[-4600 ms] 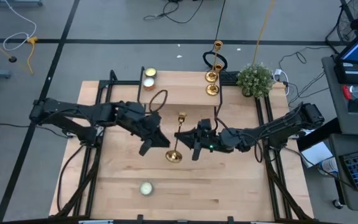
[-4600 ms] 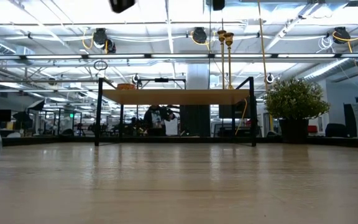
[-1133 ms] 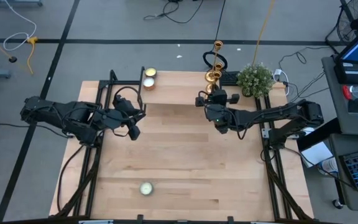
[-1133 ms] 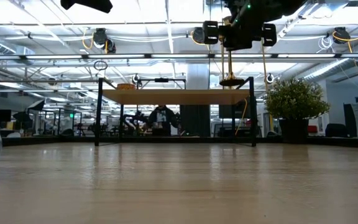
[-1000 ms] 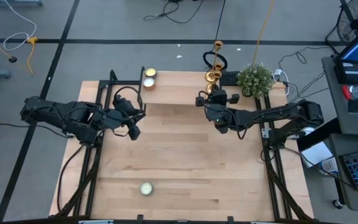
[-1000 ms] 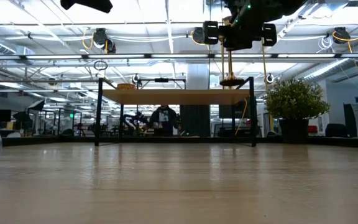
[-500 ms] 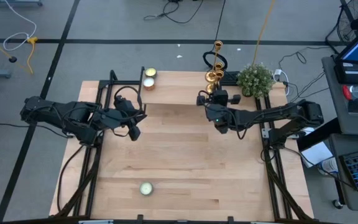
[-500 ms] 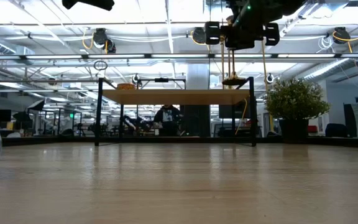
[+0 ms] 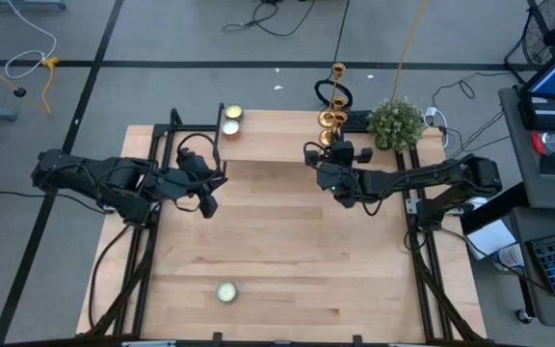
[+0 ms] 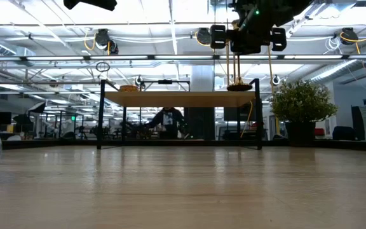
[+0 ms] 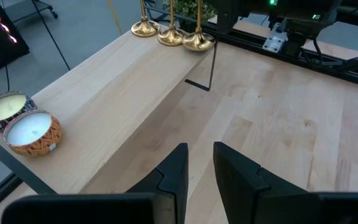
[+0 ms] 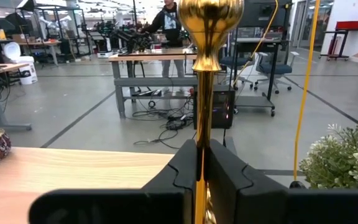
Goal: Pick & Place candle stick holders
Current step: Put the gold candle holder on the shelf aligned with the other gold candle holder
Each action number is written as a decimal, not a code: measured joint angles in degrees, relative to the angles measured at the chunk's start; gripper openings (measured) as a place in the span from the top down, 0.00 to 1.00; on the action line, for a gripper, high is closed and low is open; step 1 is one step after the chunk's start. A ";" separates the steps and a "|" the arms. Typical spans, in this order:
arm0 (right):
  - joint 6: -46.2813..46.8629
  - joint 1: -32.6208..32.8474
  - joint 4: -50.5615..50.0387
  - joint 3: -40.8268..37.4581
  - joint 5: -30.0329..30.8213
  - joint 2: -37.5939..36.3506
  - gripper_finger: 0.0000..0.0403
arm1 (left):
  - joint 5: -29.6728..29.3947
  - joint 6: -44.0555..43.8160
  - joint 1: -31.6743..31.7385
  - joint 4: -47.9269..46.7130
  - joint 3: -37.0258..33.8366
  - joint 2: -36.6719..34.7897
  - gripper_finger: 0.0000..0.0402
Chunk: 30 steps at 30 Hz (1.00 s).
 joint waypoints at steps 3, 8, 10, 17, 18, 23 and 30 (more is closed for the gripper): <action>-0.05 0.00 -0.20 0.00 -0.02 0.00 0.97 | 0.00 0.00 0.00 0.06 0.00 0.00 0.80; -0.11 0.00 -0.42 0.00 -0.02 0.00 0.97 | 0.00 0.00 0.00 0.22 0.00 0.00 0.80; -0.11 0.00 -0.45 0.00 -0.02 0.00 0.97 | 0.00 0.00 0.00 0.22 0.00 0.00 0.80; 4.85 -0.59 -4.70 0.00 -1.91 0.00 0.97 | -0.02 -0.04 0.00 0.28 0.00 0.00 0.80; 5.82 -0.63 -5.48 0.00 -2.38 0.00 0.97 | 0.00 -0.06 0.00 0.32 0.00 0.00 0.80; 7.83 -0.90 -6.71 0.04 -2.56 -0.04 0.97 | -0.02 -0.07 0.00 0.47 0.00 -0.01 0.80; 6.65 -0.90 -6.81 0.04 -1.68 -0.04 0.97 | -0.02 -0.07 0.00 0.71 0.00 0.00 0.80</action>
